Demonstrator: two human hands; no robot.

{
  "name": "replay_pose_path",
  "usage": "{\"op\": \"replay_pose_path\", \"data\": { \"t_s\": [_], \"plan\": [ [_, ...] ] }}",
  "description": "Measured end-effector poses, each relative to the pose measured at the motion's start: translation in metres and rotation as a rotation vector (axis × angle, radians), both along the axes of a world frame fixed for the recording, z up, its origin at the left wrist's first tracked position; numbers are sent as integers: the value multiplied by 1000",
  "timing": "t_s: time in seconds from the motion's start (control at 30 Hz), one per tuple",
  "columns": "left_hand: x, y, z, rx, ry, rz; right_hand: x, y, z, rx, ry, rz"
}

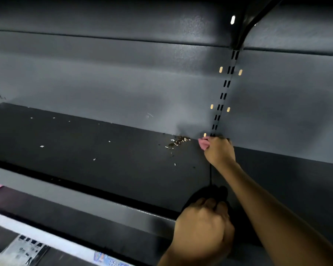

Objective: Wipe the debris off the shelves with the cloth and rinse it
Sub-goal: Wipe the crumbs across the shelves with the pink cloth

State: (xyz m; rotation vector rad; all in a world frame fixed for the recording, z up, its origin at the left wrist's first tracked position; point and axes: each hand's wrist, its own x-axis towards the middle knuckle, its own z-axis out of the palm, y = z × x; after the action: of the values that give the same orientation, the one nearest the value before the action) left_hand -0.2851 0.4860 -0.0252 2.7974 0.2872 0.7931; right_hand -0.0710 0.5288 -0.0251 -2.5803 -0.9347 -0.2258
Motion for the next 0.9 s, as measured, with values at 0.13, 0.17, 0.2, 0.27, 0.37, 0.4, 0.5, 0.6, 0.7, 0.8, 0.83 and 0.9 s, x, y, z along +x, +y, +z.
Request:
{"op": "replay_pose_path", "data": {
  "t_s": [0.13, 0.17, 0.2, 0.27, 0.37, 0.4, 0.5, 0.6, 0.7, 0.8, 0.83, 0.9],
  "plan": [
    [0, 0, -2, 1, -1, -12, -25, -7, 7, -117, 26, -60],
    [1, 0, -2, 1, -2, -11, -35, -6, 9, -133, 82, -56],
    [3, 0, -3, 6, 3, -9, -43, -4, 12, -124, 117, 1],
    [4, 0, -4, 18, 21, -17, -60, 3, 17, -77, 161, 242],
    [-1, 1, -4, 16, 24, -42, -74, -1, 37, 173, 282, 411],
    [-3, 1, -2, 28, 10, -44, -71, -8, 49, 273, 254, 357],
    [-6, 0, 0, 63, -36, -34, -53, -45, 74, 256, 104, 237],
    [-8, -2, 0, 72, -60, -22, -43, -85, 69, -14, 205, 246],
    [-8, -3, -2, 32, -69, -33, -57, -95, 45, -129, 67, 373],
    [-9, -3, -2, 39, -47, -29, -76, -68, 36, -15, 10, 594],
    [-9, -3, -2, 44, -38, -34, -83, -55, 35, 19, 23, 644],
    [-10, 0, -2, 20, -27, -56, -93, -29, 29, 50, 117, 667]
  ]
}}
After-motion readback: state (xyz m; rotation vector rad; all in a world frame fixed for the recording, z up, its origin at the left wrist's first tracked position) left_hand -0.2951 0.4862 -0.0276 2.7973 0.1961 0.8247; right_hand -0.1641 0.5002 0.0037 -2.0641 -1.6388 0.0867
